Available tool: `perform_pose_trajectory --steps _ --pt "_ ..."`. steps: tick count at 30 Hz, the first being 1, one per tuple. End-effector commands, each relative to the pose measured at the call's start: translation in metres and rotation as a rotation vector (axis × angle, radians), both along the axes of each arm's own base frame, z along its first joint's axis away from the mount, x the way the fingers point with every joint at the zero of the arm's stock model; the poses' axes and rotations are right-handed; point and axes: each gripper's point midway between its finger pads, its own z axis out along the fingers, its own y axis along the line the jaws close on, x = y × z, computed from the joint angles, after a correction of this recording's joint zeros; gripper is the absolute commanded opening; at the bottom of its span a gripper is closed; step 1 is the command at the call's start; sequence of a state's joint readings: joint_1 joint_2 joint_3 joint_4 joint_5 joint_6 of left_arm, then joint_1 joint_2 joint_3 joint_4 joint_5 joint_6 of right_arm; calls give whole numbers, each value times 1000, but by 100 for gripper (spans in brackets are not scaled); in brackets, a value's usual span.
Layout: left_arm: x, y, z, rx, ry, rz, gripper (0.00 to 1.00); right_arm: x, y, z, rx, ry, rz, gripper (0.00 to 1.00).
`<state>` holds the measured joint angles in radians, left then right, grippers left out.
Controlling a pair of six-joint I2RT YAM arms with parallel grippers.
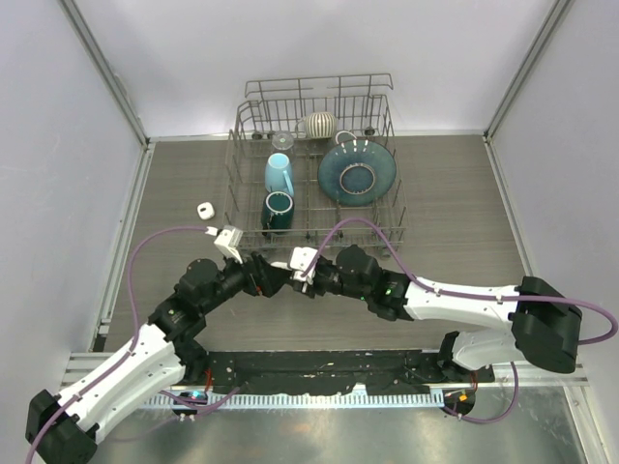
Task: Insert the wireless bluetooth earbuds into the charging case
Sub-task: Pick up the charging case at the center of the board.
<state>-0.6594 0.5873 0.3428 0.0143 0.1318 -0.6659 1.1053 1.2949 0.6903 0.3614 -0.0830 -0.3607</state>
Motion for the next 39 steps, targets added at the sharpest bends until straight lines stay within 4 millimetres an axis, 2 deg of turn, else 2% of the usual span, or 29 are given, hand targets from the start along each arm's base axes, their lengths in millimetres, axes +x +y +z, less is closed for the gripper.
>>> perform_pose_trajectory --steps 1,5,6,8,9,11,12,14,15,17,19,21,24,25,26,27,28,29,30,31,33,34,35,36,38,39 --pt "-4 -11 24 -82 -75 -64 79 3 3 41 139 -43 -29 1" --pt "-5 -13 24 -86 -80 -75 57 2 0 39 143 -48 -29 1" --pt "-6 -14 23 -83 -75 -84 48 2 0 40 149 -53 -32 1" --pt "-7 -15 22 -80 -73 -95 38 3 -3 43 165 -62 -40 1" --pt "-7 -16 20 -77 -68 -98 30 2 -3 43 170 -63 -40 1" --pt "-7 -16 21 -77 -72 -102 20 3 -4 46 186 -72 -42 1" --pt "-7 -16 20 -75 -70 -100 11 4 -6 47 192 -71 -55 1" --pt "-7 -15 20 -73 -75 -98 0 6 -6 49 198 -71 -70 1" --pt "-6 -15 21 -72 -79 -99 0 7 -7 49 204 -63 -79 3" --pt "-6 -15 21 -61 -92 -100 0 13 -11 53 220 -58 -126 16" --pt "-4 -12 20 -48 -99 -86 0 22 -17 60 269 -11 -212 48" --pt "-2 -10 20 -29 -122 -80 0 30 -25 66 300 23 -288 68" --pt "3 -5 22 -3 -155 -51 0 34 -36 71 315 92 -359 73" --pt "4 -4 28 -2 -174 -46 0 35 -38 79 350 139 -387 77" --pt "6 -4 31 -1 -195 -45 0 35 -44 71 312 175 -421 80" --pt "7 -3 34 7 -222 -46 0 35 -50 78 337 222 -450 81" --pt "8 -4 43 -4 -254 -42 0 40 -54 92 369 254 -484 82" --pt "9 -4 50 -8 -282 -43 0 38 -61 83 357 351 -527 85" --pt "9 -4 57 -8 -316 -50 0 38 -66 91 385 387 -543 86" --pt "10 -6 72 -35 -370 -53 0 48 -76 103 440 429 -588 86" --pt "11 -7 88 -64 -430 -52 0 53 -91 102 532 624 -690 86" --pt "12 -7 103 -100 -475 -40 0 58 -100 115 600 689 -717 86" --pt "14 -6 109 -111 -492 -27 0 73 -121 109 642 761 -803 86" --pt "14 -6 114 -122 -506 -24 0 70 -119 116 738 942 -783 86" --pt "9 -9 125 -139 -542 -54 0 74 -128 122 808 1070 -766 86" --pt "5 -9 128 -149 -555 -67 0 68 -123 127 824 1146 -728 86"
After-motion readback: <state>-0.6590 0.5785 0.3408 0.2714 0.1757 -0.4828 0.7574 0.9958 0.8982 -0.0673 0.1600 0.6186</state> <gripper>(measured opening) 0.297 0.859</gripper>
